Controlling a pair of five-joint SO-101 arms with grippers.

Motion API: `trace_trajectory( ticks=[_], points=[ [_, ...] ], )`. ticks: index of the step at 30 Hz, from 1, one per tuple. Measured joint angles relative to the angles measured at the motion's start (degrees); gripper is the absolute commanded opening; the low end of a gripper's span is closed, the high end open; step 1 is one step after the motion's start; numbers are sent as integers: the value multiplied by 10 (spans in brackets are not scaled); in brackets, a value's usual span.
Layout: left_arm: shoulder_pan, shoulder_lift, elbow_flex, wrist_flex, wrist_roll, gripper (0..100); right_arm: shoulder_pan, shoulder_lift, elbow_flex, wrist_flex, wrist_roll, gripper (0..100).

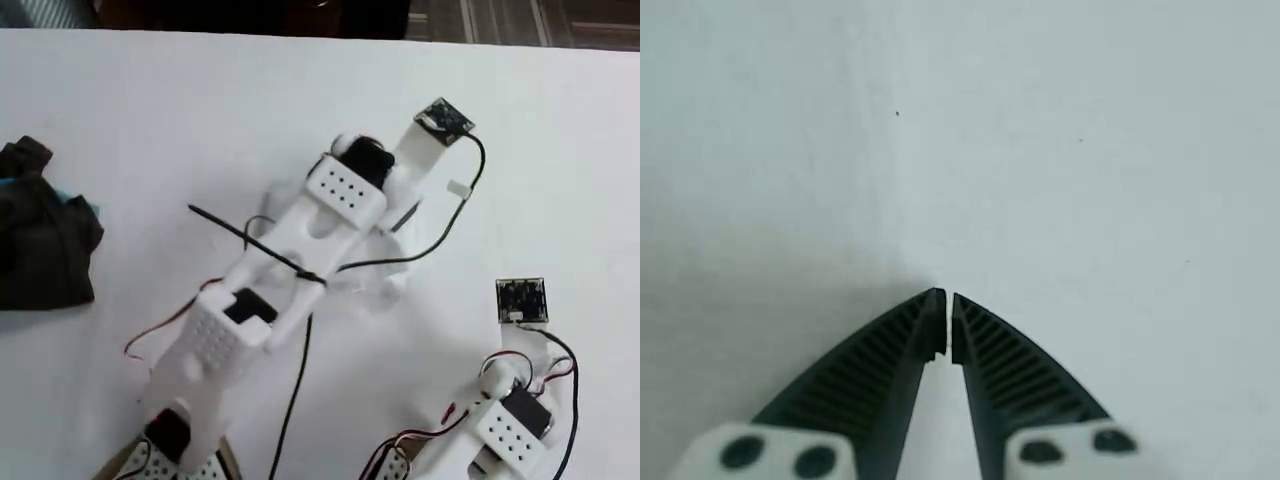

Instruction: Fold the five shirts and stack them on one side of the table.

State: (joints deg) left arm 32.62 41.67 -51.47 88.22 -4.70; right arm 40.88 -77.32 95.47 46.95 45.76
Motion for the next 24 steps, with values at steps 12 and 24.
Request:
trace_trajectory(
  ticks=[12,24],
  points=[
    [12,49,-75,36,0,207,0,0,0,0,0,20],
    [-25,49,-161,69,-2,194,0,0,0,0,0,20]
  ],
)
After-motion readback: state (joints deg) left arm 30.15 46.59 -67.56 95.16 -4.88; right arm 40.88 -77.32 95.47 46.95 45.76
